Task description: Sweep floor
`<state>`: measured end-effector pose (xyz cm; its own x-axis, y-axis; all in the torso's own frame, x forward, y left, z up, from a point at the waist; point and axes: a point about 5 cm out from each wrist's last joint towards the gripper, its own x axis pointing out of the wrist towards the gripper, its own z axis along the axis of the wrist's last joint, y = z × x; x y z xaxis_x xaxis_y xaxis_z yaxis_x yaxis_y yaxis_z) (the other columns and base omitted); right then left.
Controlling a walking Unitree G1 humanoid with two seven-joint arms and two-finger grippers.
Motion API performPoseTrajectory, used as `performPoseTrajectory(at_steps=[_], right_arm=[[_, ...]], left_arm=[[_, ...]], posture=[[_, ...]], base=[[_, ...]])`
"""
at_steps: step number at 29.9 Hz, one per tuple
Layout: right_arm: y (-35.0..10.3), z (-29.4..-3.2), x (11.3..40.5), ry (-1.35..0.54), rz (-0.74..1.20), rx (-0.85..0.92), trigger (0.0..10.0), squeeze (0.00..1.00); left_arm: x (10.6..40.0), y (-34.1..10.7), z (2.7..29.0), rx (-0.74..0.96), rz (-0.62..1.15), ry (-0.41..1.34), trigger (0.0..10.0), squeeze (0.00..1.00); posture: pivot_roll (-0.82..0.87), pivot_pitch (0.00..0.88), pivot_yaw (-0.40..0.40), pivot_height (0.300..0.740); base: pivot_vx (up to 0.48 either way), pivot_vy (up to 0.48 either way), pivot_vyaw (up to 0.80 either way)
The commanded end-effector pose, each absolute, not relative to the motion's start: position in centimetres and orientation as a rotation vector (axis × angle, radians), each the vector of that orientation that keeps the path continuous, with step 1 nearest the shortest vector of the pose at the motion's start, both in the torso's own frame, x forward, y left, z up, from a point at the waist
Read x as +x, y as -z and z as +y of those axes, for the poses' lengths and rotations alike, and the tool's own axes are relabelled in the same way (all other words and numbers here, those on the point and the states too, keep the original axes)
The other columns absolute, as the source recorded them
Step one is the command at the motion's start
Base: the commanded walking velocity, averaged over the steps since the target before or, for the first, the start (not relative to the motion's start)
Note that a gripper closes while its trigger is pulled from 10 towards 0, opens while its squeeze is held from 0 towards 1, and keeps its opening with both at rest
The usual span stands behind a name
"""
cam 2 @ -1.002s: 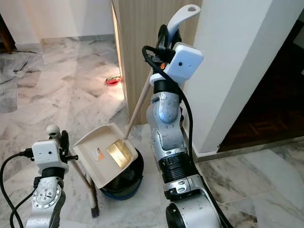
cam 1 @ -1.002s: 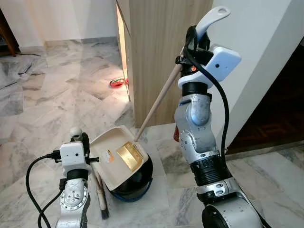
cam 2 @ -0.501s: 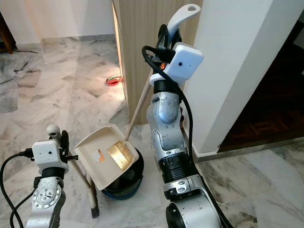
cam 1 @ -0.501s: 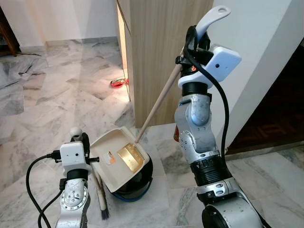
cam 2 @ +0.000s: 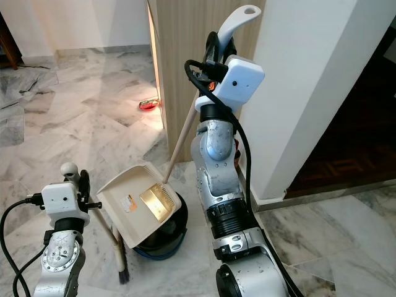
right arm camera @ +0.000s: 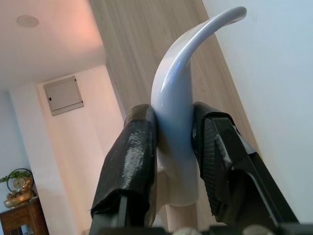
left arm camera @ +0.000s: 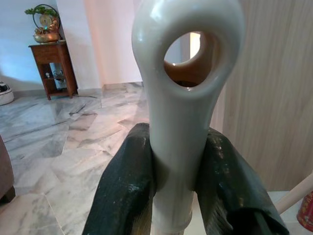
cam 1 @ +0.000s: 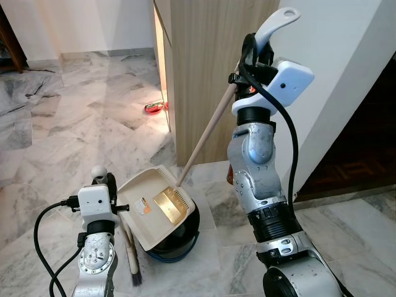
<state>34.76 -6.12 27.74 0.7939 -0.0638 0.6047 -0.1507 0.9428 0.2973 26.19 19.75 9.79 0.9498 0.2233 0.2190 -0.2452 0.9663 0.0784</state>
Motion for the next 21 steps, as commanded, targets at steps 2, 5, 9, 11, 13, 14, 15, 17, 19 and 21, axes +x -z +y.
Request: performPoseTrajectory(at_steps=[2,5,9,11,13,14,15,17,19,21], right_arm=[[-29.0,-5.8,34.0,-0.046,-0.714,0.417,10.0,0.0],[-29.0,-5.8,34.0,-0.046,-0.714,0.417,10.0,0.0],[-29.0,-5.8,34.0,-0.046,-0.714,0.417,10.0,0.0],[-29.0,-5.8,34.0,-0.046,-0.714,0.417,10.0,0.0],[-29.0,-5.8,34.0,-0.046,-0.714,0.417,10.0,0.0],[-29.0,-5.8,34.0,-0.046,-0.714,0.417,10.0,0.0],[-29.0,-5.8,34.0,-0.046,-0.714,0.417,10.0,0.0],[-29.0,-5.8,34.0,-0.046,-0.714,0.417,10.0,0.0],[-29.4,-2.9,30.8,-0.224,-0.882,0.262,10.0,0.0],[-29.3,-1.8,29.4,-0.294,-0.947,0.207,10.0,0.0]], left_arm=[[26.2,-10.9,19.8,0.109,-0.269,-0.238,10.0,0.0],[26.2,-10.9,19.8,0.109,-0.269,-0.238,10.0,0.0],[26.2,-10.9,19.8,0.109,-0.269,-0.238,10.0,0.0],[26.2,-10.9,19.8,0.109,-0.269,-0.238,10.0,0.0],[26.2,-10.9,19.8,0.109,-0.269,-0.238,10.0,0.0],[26.2,-10.9,19.8,0.109,-0.269,-0.238,10.0,0.0],[26.2,-10.9,19.8,0.109,-0.269,-0.238,10.0,0.0],[26.2,-10.9,19.8,0.109,-0.269,-0.238,10.0,0.0],[26.2,-10.9,19.3,0.107,-0.272,-0.212,10.0,0.0],[26.2,-10.9,19.1,0.108,-0.275,-0.2,10.0,0.0]], posture=[[0.14,0.0,-0.049,0.74],[0.14,0.0,-0.049,0.74],[0.14,0.0,-0.049,0.74],[0.14,0.0,-0.049,0.74],[0.14,0.0,-0.049,0.74],[0.14,0.0,-0.049,0.74],[0.14,0.0,-0.049,0.74],[0.14,0.0,-0.049,0.74],[0.13,0.0,0.0,0.74],[0.13,0.0,0.0,0.74]], base=[[0.0,0.0,0.0],[0.0,0.0,0.0],[0.0,0.0,0.0],[0.0,0.0,0.0],[0.0,0.0,0.0],[0.0,0.0,0.0],[0.0,0.0,0.0],[0.0,0.0,0.0],[0.0,0.0,0.0],[0.0,0.0,0.0]])
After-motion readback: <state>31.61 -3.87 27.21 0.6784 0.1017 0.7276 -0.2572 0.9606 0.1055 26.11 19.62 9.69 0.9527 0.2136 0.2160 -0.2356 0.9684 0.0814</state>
